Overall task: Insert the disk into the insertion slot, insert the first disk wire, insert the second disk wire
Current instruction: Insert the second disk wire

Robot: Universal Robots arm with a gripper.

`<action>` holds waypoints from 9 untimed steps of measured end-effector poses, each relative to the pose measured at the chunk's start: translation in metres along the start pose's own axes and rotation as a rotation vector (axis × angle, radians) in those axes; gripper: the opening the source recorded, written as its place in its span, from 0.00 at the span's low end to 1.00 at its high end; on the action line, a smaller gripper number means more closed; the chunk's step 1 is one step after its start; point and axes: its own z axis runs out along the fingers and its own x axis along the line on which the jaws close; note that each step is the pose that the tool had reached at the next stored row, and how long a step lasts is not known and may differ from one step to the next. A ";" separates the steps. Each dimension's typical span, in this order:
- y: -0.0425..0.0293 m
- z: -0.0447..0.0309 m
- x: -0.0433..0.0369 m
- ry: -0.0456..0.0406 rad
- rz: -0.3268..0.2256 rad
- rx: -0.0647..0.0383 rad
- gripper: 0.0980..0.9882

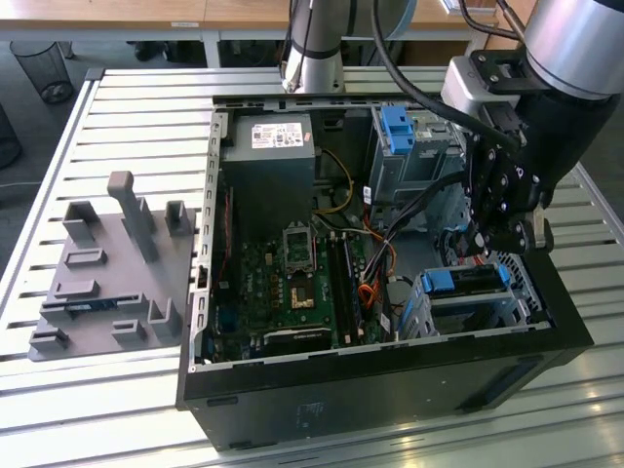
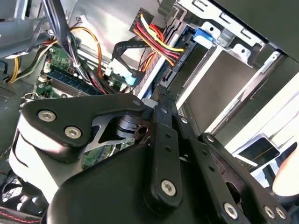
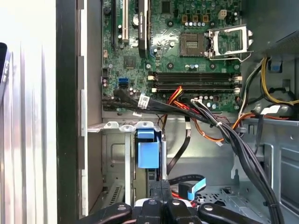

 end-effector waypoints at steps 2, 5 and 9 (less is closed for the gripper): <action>0.0001 -0.0013 -0.0026 0.0005 0.000 -0.002 0.01; 0.0003 -0.0019 -0.0072 0.0006 0.000 -0.008 0.01; 0.0004 -0.0030 -0.0159 0.0008 -0.001 -0.027 0.01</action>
